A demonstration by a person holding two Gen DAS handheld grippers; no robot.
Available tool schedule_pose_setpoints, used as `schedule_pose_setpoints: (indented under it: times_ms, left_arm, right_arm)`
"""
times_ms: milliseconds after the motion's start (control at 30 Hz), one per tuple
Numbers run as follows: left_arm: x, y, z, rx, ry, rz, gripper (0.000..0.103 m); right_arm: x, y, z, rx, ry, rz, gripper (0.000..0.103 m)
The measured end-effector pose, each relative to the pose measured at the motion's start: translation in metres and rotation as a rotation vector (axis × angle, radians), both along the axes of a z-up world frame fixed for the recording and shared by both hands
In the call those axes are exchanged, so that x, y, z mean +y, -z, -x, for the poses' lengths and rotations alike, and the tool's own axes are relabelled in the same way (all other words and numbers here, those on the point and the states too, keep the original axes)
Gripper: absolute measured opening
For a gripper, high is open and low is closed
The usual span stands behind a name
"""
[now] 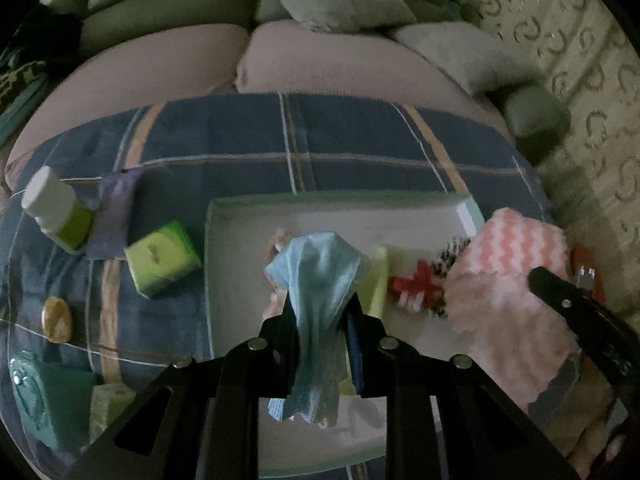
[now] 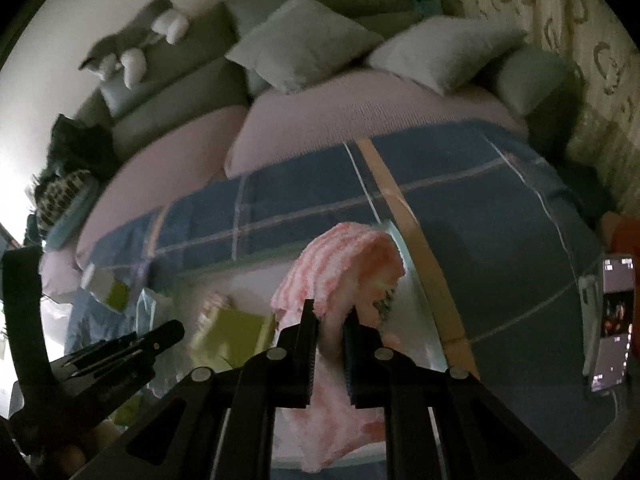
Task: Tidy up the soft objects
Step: 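Open both grippers to drop the mask and pink cloth into the tray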
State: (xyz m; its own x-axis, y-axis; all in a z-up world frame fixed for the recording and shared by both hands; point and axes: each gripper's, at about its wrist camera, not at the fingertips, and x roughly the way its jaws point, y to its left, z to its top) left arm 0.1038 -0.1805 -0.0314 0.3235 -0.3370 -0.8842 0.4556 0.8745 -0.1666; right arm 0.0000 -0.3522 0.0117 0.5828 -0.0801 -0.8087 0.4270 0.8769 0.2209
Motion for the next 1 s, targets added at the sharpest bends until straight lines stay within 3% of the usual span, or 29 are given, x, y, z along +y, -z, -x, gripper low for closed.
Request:
schedule_pose_setpoints:
  times_ms: [267,433,600,833,1000]
  left_arm:
    - [-0.013,0.049,0.006,0.157,0.055,-0.043,0.022]
    - [-0.017,0.052,0.010,0.161,0.062,-0.045,0.025]
    - [-0.015,0.044,0.010,0.160,0.061,-0.030,0.042]
    - [-0.012,0.028,0.010,0.137,0.055,-0.014,0.050]
    - [-0.010,0.018,0.011,0.112,0.052,0.009,0.064]
  right_arm:
    - [0.001,0.050,-0.013,0.209,-0.048,-0.005,0.015]
    - [0.008,0.064,-0.020,0.263,-0.070,0.008,0.015]
    - [0.008,0.059,-0.018,0.259,-0.063,0.025,0.015]
    - [0.007,0.053,-0.018,0.258,-0.038,0.049,0.028]
    - [0.006,0.042,-0.016,0.226,-0.020,0.070,0.037]
